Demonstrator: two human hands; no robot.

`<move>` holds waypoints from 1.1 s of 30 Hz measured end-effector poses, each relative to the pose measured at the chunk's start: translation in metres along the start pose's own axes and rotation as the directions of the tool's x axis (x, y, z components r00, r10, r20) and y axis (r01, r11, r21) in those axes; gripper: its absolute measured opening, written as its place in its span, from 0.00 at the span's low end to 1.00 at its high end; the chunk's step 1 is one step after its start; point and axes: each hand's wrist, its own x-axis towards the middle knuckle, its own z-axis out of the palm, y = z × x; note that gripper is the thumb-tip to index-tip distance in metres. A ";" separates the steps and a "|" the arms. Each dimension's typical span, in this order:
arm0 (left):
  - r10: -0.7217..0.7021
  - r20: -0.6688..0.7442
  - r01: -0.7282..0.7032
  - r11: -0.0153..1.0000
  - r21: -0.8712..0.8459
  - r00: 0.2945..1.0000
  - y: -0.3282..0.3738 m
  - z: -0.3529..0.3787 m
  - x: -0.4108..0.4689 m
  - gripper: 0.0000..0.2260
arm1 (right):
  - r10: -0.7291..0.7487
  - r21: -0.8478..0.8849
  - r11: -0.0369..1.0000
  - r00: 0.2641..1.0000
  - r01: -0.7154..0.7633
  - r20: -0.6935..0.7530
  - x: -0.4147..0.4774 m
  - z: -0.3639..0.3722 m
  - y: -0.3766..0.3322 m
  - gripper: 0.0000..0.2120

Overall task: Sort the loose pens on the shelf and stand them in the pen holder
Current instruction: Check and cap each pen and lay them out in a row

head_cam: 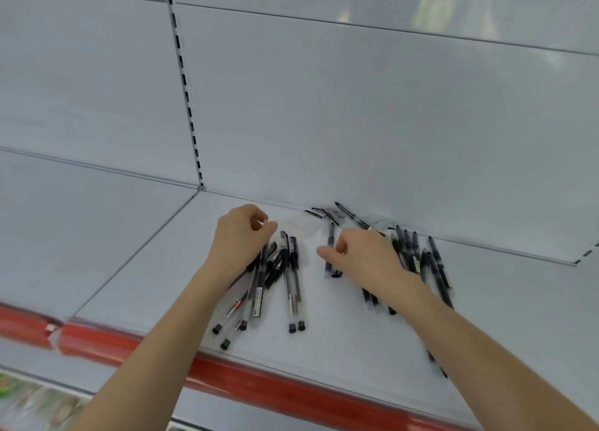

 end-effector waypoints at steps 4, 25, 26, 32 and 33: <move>0.034 0.054 -0.041 0.990 0.137 0.998 -0.003 0.004 0.000 0.10 | 0.043 -0.152 0.988 0.997 -0.034 0.057 0.011 0.004 -0.006 0.20; 0.091 0.451 -0.348 0.773 0.530 0.888 0.035 0.036 0.007 0.18 | 0.154 0.393 0.911 0.987 -0.126 -0.039 -0.038 -0.019 0.041 0.07; 0.093 0.455 -0.352 0.773 0.528 0.886 0.035 0.036 0.006 0.18 | 0.165 0.412 0.900 0.986 -0.139 -0.026 -0.038 -0.018 0.040 0.06; 0.140 0.441 -0.320 0.873 0.368 0.887 0.032 0.034 0.003 0.13 | 0.196 0.526 0.836 0.980 -0.155 -0.023 -0.037 -0.014 0.036 0.03; 0.154 0.419 -0.300 0.903 0.309 0.895 0.031 0.033 0.003 0.11 | 0.195 0.542 0.829 0.980 -0.142 -0.042 -0.037 -0.014 0.036 0.04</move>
